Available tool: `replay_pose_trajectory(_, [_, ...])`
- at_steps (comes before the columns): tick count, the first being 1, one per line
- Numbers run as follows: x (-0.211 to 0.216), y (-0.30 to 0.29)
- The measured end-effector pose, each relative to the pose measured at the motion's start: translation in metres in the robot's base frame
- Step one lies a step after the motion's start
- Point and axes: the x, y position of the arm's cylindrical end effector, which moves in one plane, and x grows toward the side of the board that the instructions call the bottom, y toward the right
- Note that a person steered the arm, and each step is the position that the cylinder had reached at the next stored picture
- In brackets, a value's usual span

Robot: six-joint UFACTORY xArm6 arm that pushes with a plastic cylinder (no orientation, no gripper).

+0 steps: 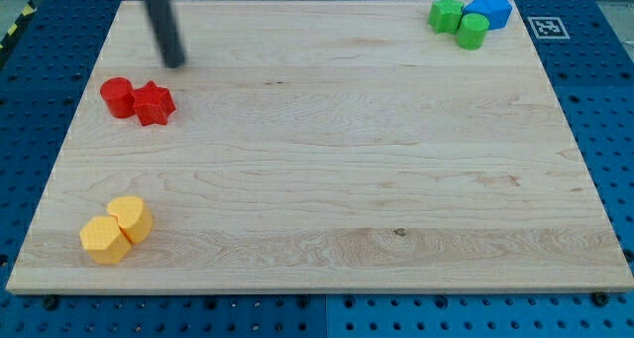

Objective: Push the red circle along with red star a bit right

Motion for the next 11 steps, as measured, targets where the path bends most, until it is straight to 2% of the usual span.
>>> replay_pose_trajectory(1, [0.001, -0.065])
replay_pose_trajectory(2, [0.006, -0.066])
replay_pose_trajectory(3, [0.028, -0.065])
replay_pose_trajectory(4, [0.07, -0.065])
replay_pose_trajectory(7, [0.066, -0.065])
replay_pose_trajectory(10, [0.072, -0.003])
replay_pose_trajectory(11, [0.094, 0.019])
